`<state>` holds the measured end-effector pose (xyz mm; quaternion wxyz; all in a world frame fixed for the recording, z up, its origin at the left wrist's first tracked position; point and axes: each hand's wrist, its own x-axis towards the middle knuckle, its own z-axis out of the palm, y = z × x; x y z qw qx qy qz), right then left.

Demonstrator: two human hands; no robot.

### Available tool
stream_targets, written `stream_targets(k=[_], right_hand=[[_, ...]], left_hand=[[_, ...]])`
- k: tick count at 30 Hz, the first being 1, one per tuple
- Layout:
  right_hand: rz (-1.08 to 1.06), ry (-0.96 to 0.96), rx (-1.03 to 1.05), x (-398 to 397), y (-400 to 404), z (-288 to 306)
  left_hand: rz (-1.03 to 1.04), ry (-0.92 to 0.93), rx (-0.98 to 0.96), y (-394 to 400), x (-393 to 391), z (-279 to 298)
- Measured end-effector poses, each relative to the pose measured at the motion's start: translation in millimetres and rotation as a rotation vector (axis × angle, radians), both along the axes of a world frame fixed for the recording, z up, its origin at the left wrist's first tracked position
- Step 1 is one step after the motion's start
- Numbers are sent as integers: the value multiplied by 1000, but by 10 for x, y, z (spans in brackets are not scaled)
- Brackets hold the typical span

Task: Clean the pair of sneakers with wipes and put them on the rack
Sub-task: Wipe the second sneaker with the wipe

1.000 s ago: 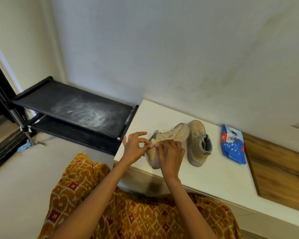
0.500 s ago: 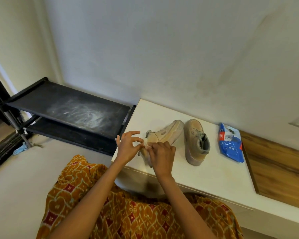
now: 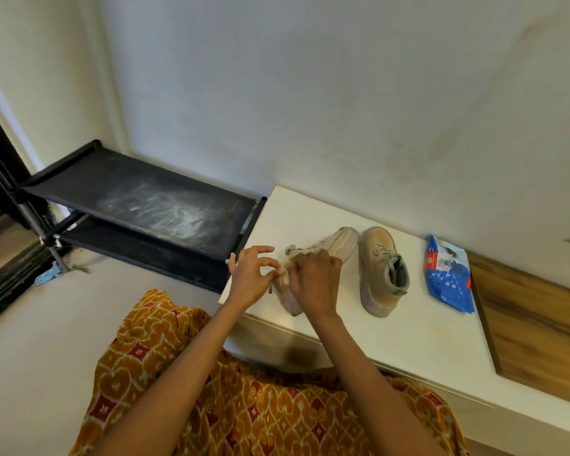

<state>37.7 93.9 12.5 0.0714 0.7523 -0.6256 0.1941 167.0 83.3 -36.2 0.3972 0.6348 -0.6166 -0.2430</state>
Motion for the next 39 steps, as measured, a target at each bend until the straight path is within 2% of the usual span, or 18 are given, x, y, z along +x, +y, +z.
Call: stream_targets(k=[3,8,12,14,17,21,23,26,28,36,39], right_hand=[[72,90,-70,-124,-6,-28],[-222,88,78,-710,-394,93],[-271,63,102,-819,-402,105],[-245,-3,97,-641,-301,80],[-94,-107,3,-277,-81,16],[29,6,-123,-197,-58,-2],[-65,57,-81,-348,-186,10],[-234,46,97,-523,-365,81],[-233,52,110,-500,-403,99],[-60,-208,-102,-48,-14,-106],[-124,-279,-90,-239,-125,-89]], left_hand=[[-7,-4,-3,6,-1,13],[8,-31,-49,26,-58,75],[44,-45,-116,14,-121,93],[48,-57,-138,19,-130,94],[50,-71,-149,21,-124,83],[62,-91,-150,18,-77,42],[49,-99,-158,23,-76,47],[40,-110,-176,22,-102,54],[51,-115,-184,14,-102,61],[52,-174,-262,25,-65,117],[31,-200,-263,37,-67,130]])
